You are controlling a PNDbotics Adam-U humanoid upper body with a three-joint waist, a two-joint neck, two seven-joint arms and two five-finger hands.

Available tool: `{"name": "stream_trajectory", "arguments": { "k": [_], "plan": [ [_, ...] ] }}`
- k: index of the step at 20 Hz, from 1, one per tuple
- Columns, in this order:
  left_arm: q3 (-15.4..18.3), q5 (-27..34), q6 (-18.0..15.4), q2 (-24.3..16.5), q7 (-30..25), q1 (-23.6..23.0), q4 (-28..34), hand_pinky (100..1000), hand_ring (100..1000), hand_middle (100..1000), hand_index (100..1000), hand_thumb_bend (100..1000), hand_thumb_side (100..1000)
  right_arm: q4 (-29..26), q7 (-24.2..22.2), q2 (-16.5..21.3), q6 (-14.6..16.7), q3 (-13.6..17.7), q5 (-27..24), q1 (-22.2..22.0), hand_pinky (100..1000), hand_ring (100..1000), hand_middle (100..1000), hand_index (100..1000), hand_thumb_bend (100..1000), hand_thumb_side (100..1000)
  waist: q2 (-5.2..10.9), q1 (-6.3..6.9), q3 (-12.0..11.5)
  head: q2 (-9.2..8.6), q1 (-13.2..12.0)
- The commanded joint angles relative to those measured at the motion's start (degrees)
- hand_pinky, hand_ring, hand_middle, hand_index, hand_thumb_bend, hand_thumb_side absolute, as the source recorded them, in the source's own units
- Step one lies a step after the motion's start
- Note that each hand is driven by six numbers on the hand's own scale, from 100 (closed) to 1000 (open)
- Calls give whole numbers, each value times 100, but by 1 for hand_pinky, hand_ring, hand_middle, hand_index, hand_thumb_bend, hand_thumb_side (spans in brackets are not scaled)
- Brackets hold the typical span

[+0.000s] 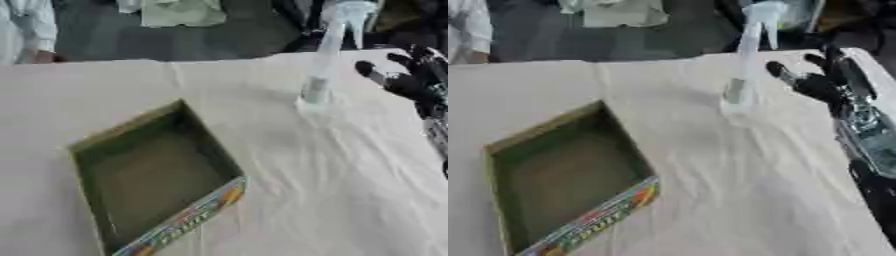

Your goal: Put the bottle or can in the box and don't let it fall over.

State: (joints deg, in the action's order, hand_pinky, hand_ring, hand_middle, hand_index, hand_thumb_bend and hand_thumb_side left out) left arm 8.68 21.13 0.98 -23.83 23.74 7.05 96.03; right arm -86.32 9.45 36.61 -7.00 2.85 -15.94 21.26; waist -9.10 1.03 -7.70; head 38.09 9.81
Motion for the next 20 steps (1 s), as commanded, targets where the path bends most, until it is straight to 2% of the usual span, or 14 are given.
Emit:
{"name": "stream_trajectory", "arguments": {
  "k": [1,20],
  "plan": [
    [52,-35,-5,-220,2,17,67,778,773,731,787,626,758,-22,9,199,-39,18,11,28,740,962,986,906,675,286,84,-9,7,-19,7],
    [37,-30,1,-201,-14,31,67,779,774,731,787,626,759,91,-43,7,-150,-91,83,190,740,971,992,910,670,300,42,4,-11,-64,51]
  ]
}}
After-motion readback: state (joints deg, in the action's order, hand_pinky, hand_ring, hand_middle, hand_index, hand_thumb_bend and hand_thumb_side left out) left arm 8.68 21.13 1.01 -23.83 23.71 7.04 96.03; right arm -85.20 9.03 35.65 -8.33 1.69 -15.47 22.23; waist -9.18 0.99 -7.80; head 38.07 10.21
